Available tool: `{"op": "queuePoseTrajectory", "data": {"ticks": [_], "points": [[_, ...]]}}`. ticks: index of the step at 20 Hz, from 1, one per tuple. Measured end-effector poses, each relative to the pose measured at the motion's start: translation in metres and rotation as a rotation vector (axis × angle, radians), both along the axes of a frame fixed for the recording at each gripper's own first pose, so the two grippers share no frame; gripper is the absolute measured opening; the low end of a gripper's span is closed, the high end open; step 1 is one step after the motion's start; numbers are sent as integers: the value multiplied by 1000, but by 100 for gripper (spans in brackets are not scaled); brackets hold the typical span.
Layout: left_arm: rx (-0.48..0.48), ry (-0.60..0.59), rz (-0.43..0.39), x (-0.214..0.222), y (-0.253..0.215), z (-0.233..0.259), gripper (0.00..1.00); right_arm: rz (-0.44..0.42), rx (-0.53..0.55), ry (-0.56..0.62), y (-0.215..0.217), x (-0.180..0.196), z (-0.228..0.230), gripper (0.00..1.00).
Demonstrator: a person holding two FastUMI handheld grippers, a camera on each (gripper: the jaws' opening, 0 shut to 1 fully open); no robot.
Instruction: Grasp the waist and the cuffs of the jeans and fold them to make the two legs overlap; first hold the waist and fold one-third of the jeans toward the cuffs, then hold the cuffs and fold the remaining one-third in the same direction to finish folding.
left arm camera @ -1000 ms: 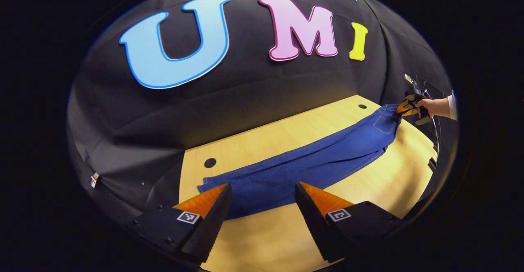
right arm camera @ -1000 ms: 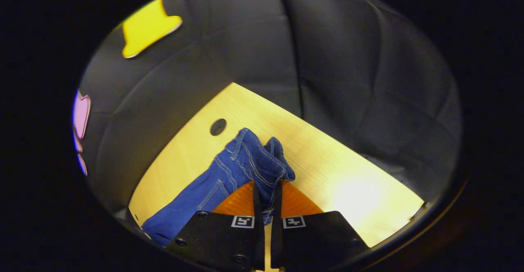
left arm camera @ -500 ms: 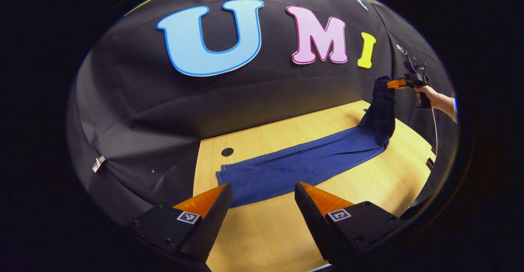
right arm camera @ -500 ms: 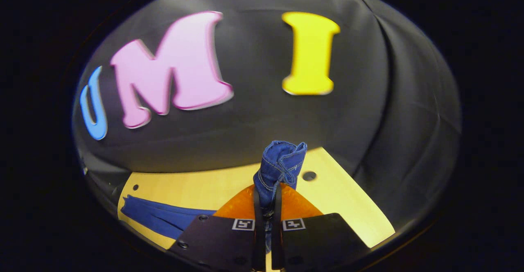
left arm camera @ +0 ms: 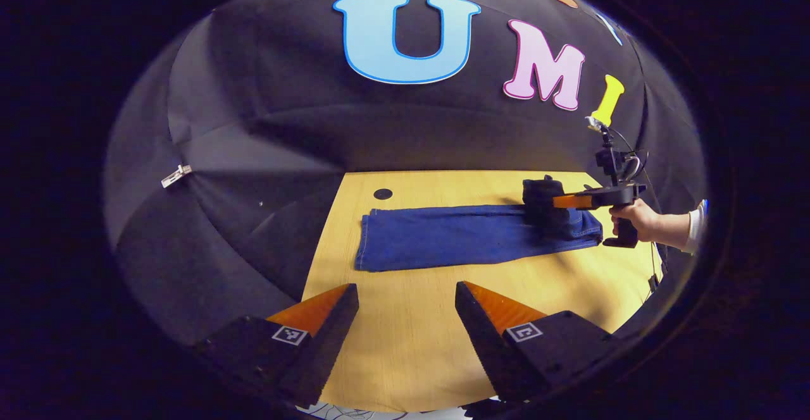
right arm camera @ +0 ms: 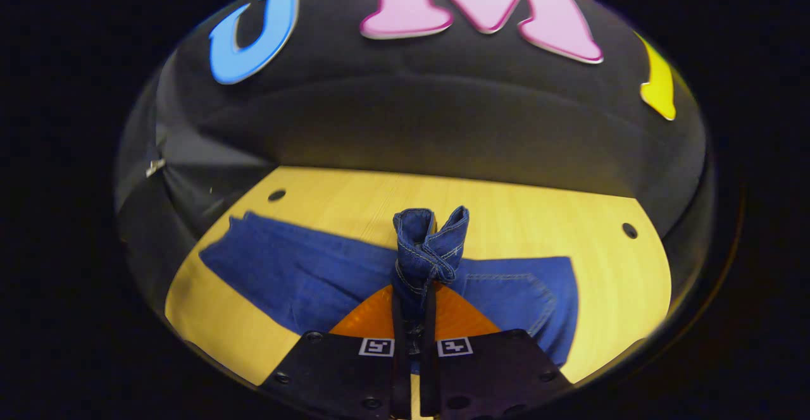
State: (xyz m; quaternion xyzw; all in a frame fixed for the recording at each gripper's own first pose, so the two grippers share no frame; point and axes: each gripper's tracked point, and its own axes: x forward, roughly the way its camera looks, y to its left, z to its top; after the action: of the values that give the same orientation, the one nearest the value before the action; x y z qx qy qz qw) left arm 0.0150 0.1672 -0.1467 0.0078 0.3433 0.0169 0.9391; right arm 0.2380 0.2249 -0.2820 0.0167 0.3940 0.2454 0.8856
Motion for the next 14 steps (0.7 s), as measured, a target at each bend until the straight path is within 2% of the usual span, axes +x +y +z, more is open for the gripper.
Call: {"op": "queuePoseTrajectory", "data": {"ticks": [1, 2, 3, 4, 5, 6, 7, 9, 10, 14], "points": [[0, 15, 11, -6, 3, -4, 98, 11, -10, 13, -13, 1, 5, 10], [-2, 29, 22, -10, 6, -8, 98, 22, -7, 33, -8, -7, -13, 10], [-10, 42, 30, -13, 7, -11, 98, 24, 2, 49, -11, -12, -11, 16], [-31, 51, 41, -12, 7, -13, 98, 26, 45, 60, -12, -10, 0, 19], [-74, 51, 54, -8, 4, -14, 98, 33, 114, 76, 1, -12, 10, 27], [-131, 46, 73, -1, 0, -14, 98, 31, 172, 80, 8, -9, 24, 24], [-180, 42, 93, 6, -1, -12, 98, 35, 209, 79, 7, -6, 40, 50], [-220, 48, 116, 22, 4, -12, 96, 38, 271, 60, 1, 0, 69, 60], [-221, 56, 116, 32, 7, -16, 96, 39, 289, 45, -7, 5, 81, 76], [-235, 122, 101, 80, 7, -27, 96, 0, 387, 50, -48, 5, 127, 76]]}}
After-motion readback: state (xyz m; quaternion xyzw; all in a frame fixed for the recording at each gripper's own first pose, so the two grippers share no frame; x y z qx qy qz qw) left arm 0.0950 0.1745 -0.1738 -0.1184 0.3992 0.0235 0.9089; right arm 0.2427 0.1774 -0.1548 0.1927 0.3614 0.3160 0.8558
